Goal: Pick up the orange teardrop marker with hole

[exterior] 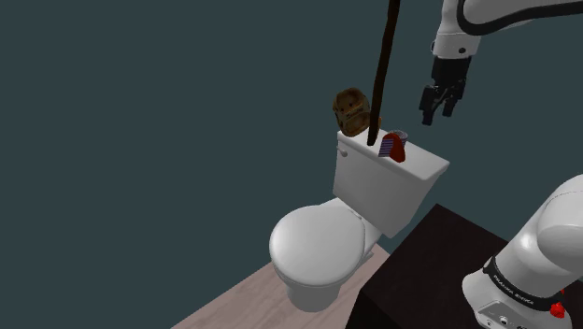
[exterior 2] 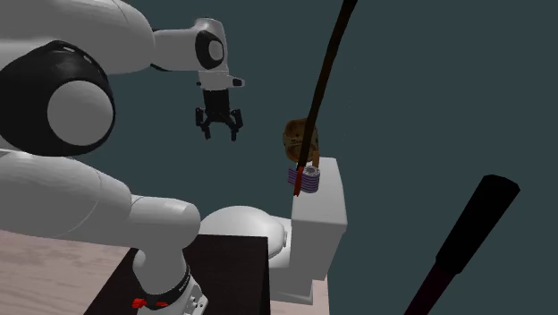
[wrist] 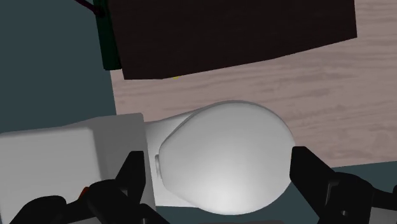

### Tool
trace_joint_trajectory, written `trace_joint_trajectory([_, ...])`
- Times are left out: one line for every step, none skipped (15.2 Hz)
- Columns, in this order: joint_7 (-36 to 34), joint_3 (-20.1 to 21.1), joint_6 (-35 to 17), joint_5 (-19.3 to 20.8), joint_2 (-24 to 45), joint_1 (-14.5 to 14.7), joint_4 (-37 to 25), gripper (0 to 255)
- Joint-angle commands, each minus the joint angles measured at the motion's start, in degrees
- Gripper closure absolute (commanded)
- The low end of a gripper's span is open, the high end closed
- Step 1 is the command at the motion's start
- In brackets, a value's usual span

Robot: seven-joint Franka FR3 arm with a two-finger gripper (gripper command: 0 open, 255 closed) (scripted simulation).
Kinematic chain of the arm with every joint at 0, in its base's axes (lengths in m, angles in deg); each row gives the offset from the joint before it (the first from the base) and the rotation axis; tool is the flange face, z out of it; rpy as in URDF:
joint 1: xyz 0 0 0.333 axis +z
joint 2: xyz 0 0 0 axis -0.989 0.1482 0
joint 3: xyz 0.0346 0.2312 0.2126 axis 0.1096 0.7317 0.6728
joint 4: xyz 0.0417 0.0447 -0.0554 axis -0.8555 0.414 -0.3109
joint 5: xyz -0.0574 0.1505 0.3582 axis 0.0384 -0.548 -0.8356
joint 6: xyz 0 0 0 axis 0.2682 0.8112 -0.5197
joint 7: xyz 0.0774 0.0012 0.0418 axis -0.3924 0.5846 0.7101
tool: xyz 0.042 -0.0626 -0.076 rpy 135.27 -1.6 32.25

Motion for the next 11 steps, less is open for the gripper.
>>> trace_joint_trajectory([1.22, -1.58, -3.04, 0.51, 2.99, -0.47, -0.3, 0])
trace_joint_trajectory([1.89, -2.41, -4.46, 0.69, 4.69, -0.7, -0.69, 0])
trace_joint_trajectory([2.58, -3.23, -5.85, 0.82, 6.43, -0.91, -1.16, 0])
trace_joint_trajectory([3.29, -4.04, -7.21, 0.88, 8.22, -1.12, -1.71, 0])
trace_joint_trajectory([4.01, -4.83, -8.54, 0.88, 10.06, -1.32, -2.32, 0])
trace_joint_trajectory([4.74, -5.62, -9.83, 0.81, 11.93, -1.49, -3.01, 0])
trace_joint_trajectory([5.5, -6.4, -11.07, 0.67, 13.84, -1.67, -3.77, 0])
trace_joint_trajectory([6.28, -7.16, -12.27, 0.46, 15.78, -1.83, -4.6, 0])
trace_joint_trajectory([7.08, -7.9, -13.43, 0.17, 17.77, -2.0, -5.5, 0])
trace_joint_trajectory([7.92, -8.61, -14.53, -0.2, 19.78, -2.18, -6.47, 0])
trace_joint_trajectory([8.77, -9.3, -15.58, -0.65, 21.83, -2.35, -7.51, 0])
